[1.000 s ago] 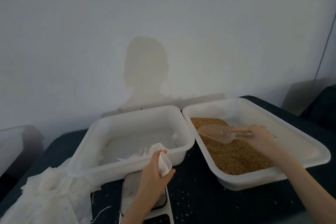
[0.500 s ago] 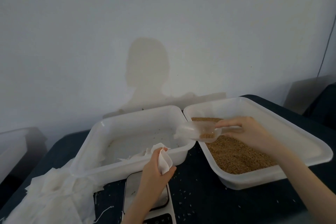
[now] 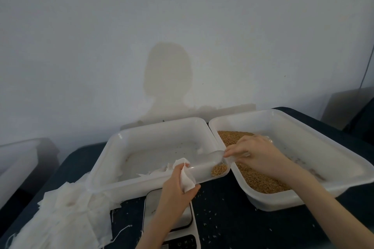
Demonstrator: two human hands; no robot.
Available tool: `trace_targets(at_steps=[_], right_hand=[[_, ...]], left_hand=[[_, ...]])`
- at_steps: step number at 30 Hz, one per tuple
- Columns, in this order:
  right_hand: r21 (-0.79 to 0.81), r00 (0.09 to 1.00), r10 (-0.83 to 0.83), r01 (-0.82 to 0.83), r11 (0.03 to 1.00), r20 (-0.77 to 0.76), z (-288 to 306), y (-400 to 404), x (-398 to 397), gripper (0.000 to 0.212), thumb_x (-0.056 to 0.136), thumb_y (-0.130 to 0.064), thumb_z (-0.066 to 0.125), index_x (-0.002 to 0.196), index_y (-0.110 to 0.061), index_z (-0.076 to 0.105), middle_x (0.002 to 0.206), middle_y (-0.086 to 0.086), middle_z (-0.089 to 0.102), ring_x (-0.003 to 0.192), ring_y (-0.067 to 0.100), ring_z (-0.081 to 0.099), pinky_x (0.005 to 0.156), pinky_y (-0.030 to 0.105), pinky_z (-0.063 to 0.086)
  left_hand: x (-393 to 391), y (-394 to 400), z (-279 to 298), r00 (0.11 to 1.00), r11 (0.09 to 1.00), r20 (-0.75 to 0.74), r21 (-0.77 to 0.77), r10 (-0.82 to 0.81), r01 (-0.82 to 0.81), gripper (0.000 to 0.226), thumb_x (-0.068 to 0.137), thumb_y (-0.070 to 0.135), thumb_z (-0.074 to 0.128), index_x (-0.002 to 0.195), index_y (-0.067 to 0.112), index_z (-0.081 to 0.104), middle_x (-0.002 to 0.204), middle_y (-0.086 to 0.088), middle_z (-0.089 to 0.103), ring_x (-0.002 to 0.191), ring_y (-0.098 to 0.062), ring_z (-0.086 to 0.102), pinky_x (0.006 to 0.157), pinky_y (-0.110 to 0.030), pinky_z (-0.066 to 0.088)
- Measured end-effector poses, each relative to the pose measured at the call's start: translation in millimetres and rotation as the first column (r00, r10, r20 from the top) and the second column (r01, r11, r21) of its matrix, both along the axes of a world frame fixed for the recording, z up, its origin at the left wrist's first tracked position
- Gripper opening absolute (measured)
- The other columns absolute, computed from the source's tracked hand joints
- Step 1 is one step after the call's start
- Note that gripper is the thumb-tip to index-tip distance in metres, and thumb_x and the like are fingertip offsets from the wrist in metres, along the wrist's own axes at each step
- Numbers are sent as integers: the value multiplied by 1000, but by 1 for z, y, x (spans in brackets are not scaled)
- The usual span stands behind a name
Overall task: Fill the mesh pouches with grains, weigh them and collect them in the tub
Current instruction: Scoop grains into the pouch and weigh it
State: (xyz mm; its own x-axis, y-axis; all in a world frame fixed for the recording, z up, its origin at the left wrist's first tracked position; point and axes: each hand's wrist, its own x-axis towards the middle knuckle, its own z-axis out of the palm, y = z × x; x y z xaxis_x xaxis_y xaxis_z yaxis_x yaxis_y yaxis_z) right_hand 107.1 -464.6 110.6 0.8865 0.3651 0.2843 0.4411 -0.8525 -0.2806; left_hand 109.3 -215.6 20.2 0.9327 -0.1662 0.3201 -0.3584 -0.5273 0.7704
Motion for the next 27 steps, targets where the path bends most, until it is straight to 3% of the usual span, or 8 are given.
trace_targets(at_steps=[4,10,14,17,19,21,23,27], right_hand=[[-47,1000,4,-3,999,29,-3,8,1,35,89,-21,63,111,-48,64,107,-40,55,104,-8,47,102,22,23],[-85,998,25,-20,996,59,5,19,-3,36,92,-19,58,116,-45,63,118,-34,58,109,-5,45,98,16,15],[-279,991,68,-35,960,111,16,30,-5,51,90,-3,51,124,-41,60,125,-29,57,117,3,45,99,22,15],[-376,931,189,-61,925,313,26,47,-12,54,59,8,74,94,-33,75,98,-19,71,102,13,64,96,32,39],[-442,879,248,-48,896,407,32,57,-18,43,45,-3,87,71,-35,74,80,-22,70,88,11,69,86,27,48],[-589,895,264,-2,808,359,35,68,-20,29,57,-14,84,66,-38,71,77,-25,67,90,6,66,89,22,46],[-693,883,302,36,720,359,36,77,-19,27,72,-11,69,70,-37,68,77,-23,64,93,6,62,93,22,44],[-707,822,394,15,707,411,46,89,-10,39,88,7,40,96,-22,66,102,-9,64,115,22,49,110,34,27]], left_hand=[[2,3,-2,1000,998,-20,50,-21,22,54,75,32,77,106,47,36,99,19,48,90,24,45,68,1,40],[5,2,0,996,994,-84,108,-11,20,56,74,38,77,107,46,33,99,23,45,86,7,50,70,1,38],[4,-2,-1,995,998,-99,65,-19,25,63,75,35,76,116,43,28,108,24,44,95,4,48,72,-4,35],[2,-6,-3,994,1000,-113,10,0,1,62,75,34,76,118,40,32,112,24,45,100,3,48,75,-8,35],[2,-8,-6,993,1000,-121,-23,11,-13,57,74,33,78,113,41,36,108,21,50,97,5,52,71,-6,40],[2,-9,-8,990,998,-134,-56,31,-38,52,74,30,78,106,42,39,103,19,54,91,9,53,68,-2,40],[3,-10,-8,987,995,-152,-72,59,-70,52,74,30,78,108,41,40,98,18,56,85,10,55,67,0,39],[5,-8,-6,984,993,-151,-61,92,-102,48,75,34,76,103,45,38,94,20,54,85,16,52,67,1,39]])
